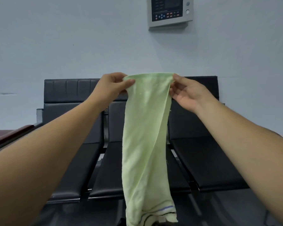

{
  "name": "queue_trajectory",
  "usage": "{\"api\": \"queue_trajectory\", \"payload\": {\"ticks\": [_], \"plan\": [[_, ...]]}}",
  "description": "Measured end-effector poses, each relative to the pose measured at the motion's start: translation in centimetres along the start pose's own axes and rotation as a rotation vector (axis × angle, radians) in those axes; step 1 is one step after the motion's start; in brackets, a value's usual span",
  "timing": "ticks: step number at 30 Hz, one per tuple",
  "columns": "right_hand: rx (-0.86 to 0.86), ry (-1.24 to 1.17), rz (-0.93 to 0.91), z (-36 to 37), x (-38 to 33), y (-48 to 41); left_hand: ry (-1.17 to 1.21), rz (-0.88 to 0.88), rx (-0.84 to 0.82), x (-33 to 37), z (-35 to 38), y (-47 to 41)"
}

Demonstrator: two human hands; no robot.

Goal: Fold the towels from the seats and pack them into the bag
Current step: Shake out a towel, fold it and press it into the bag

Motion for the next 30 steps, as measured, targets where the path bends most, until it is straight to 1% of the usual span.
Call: {"api": "queue_trajectory", "payload": {"ticks": [1,3,4,5,7,10,12,14,16,19,21,24,25,27,28,29,30], "plan": [[0.017,0.102,0.014,-0.2,0.1,-0.2,-0.141,-0.019,-0.024,-0.1,0.3,-0.3],[0.108,0.55,-0.023,-1.7,0.2,-0.4,-0.443,-0.052,-0.012,-1.1,0.5,-0.5],[0.153,0.704,-0.067,-2.3,0.1,-0.5,-0.501,-0.058,0.013,-1.4,0.5,-0.5],[0.178,0.752,-0.104,-2.8,-0.1,-0.5,-0.503,-0.058,0.028,-1.6,0.6,-0.4],[0.156,0.675,-0.137,-3.0,0.0,-0.5,-0.463,-0.055,0.035,-2.2,1.2,-0.1],[0.09,0.59,-0.132,-3.1,0.5,-0.7,-0.382,-0.08,0.029,-3.3,1.9,0.1],[0.078,0.612,-0.067,-3.8,1.2,-0.9,-0.292,-0.115,0.026,-4.2,2.0,0.1],[0.048,0.712,0.035,-4.6,2.2,-0.9,-0.245,-0.154,0.008,-5.2,2.1,0.2],[-0.02,0.805,0.104,-5.2,3.4,-0.8,-0.21,-0.187,-0.038,-6.0,2.7,0.8],[-0.138,0.735,0.111,-4.8,4.7,-0.3,-0.037,-0.226,-0.107,-7.1,4.1,1.8],[-0.197,0.682,0.13,-4.1,5.8,0.3,0.034,-0.257,-0.149,-7.4,5.1,2.3],[-0.302,0.734,0.262,-3.3,9.2,1.9,0.08,-0.266,-0.205,-7.7,6.9,2.7],[-0.331,0.76,0.309,-3.2,10.5,2.5,0.062,-0.267,-0.224,-7.7,7.5,2.8],[-0.339,0.785,0.339,-3.0,12.2,3.1,-0.016,-0.26,-0.227,-7.8,8.3,3.3],[-0.321,0.773,0.323,-3.0,12.5,3.1,-0.007,-0.261,-0.215,-8.0,8.6,3.5],[-0.29,0.735,0.302,-3.0,12.5,2.8,0.073,-0.28,-0.216,-8.5,8.9,3.8],[-0.248,0.67,0.284,-3.2,12.2,2.5,0.195,-0.309,-0.252,-9.2,9.3,4.2]]}}
Point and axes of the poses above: each hand's wrist, its own y-axis away from the middle knuckle, its own z-axis out of the palm, x = y × z, the point moved 8 cm from there along -y, towards the middle knuckle, and after that the axes turned 11 degrees about -y, right-handed, at the moved point
